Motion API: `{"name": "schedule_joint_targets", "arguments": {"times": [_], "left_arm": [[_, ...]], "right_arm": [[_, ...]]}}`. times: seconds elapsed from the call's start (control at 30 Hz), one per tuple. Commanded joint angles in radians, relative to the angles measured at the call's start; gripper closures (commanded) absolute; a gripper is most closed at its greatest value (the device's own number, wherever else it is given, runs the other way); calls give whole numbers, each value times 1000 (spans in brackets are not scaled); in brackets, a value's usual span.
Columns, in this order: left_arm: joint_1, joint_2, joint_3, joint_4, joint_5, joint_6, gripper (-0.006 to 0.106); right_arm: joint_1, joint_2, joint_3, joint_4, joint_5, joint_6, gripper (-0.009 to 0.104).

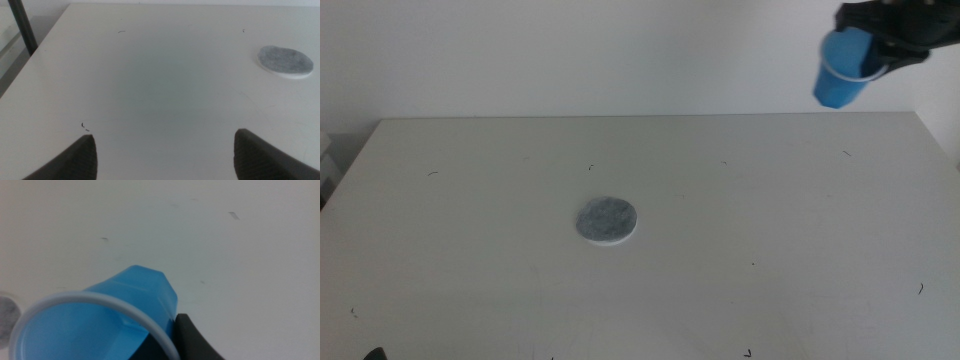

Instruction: Place an empty cup on a cup mat.

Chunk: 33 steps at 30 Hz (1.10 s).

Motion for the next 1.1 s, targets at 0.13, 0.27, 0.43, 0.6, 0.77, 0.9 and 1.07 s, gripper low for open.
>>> {"name": "schedule_joint_targets", "arguments": {"times": [0.13,0.27,0.43,0.6,0.77,0.9,1.07], "left_arm": [[1,-13,-6,0,-68,-11,-5],[1,-13,-6,0,-68,-11,-5],[1,-13,-6,0,-68,-11,-5],[1,-13,-6,0,-68,-11,-5],[1,-13,-6,0,-68,-11,-5],[1,-13,-6,0,-68,-11,-5],[1,-13,-6,0,-68,-11,-5]], "right_arm": [[159,53,-150,4,43,58,96],[247,138,-248,13,43,85,96],[332,246,-363,25,43,122,96],[398,360,-466,57,43,129,96],[445,455,-531,64,43,141,96],[478,501,-533,59,42,145,96],[505,541,-533,60,42,145,96]]}}
